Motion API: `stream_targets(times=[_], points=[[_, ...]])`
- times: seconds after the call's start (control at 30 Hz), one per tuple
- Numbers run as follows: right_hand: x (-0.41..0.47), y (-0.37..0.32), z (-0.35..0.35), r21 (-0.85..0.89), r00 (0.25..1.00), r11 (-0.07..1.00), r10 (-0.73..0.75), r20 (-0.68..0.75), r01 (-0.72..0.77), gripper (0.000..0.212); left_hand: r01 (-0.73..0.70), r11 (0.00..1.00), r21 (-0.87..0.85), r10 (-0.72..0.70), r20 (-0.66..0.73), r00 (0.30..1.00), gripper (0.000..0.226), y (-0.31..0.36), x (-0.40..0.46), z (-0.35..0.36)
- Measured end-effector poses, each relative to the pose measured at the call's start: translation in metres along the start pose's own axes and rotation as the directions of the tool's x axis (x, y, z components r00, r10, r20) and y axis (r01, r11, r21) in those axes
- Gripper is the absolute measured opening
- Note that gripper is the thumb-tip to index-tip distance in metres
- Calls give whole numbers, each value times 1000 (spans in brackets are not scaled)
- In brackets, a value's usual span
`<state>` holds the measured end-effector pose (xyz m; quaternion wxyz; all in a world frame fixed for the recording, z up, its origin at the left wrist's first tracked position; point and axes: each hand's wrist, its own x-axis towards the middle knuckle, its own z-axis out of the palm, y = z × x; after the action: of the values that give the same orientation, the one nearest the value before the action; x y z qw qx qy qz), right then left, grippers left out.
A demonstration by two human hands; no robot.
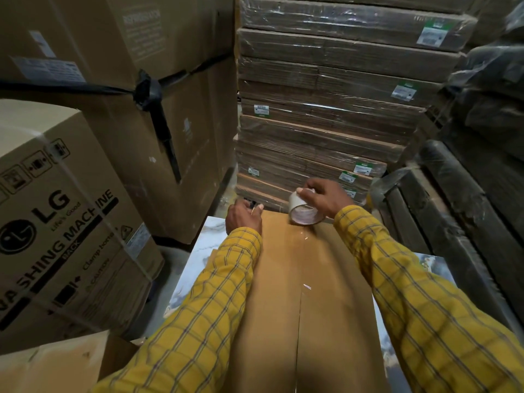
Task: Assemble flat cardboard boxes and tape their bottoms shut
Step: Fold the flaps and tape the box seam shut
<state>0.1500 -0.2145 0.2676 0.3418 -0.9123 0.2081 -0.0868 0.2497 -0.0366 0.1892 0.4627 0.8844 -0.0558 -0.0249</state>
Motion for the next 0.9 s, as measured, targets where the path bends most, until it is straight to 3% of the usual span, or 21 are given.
stream_targets(times=[0.07,0.13,0.43,0.57,0.67,0.77,0.83,0.9], points=[[-1,-1,-7,-146,998,987,-69,4,69,22,-3,1000,1,3,0,1000,30,-1,0,0],[-6,4,-5,-173,998,983,-63,1,62,29,-11,1000,1,11,3,1000,30,-2,0,-1],[-14,20,3,50,989,990,132,-62,-129,62,-65,996,55,60,90,994,64,-6,-1,0],[-12,25,-6,199,989,972,141,-53,-128,36,-103,987,124,93,83,992,63,-4,-1,4],[-9,21,-13,31,998,998,61,-34,-60,21,-106,987,118,96,87,992,60,-3,-1,5],[-11,21,-8,-94,1000,995,12,-28,-15,32,-106,987,119,95,98,991,63,-3,0,5],[-14,24,-5,-26,997,998,49,-61,-51,37,-110,986,128,98,98,990,67,-2,1,5],[-17,34,-4,181,993,979,101,-55,-90,34,-101,986,131,89,99,991,69,-2,1,5]])
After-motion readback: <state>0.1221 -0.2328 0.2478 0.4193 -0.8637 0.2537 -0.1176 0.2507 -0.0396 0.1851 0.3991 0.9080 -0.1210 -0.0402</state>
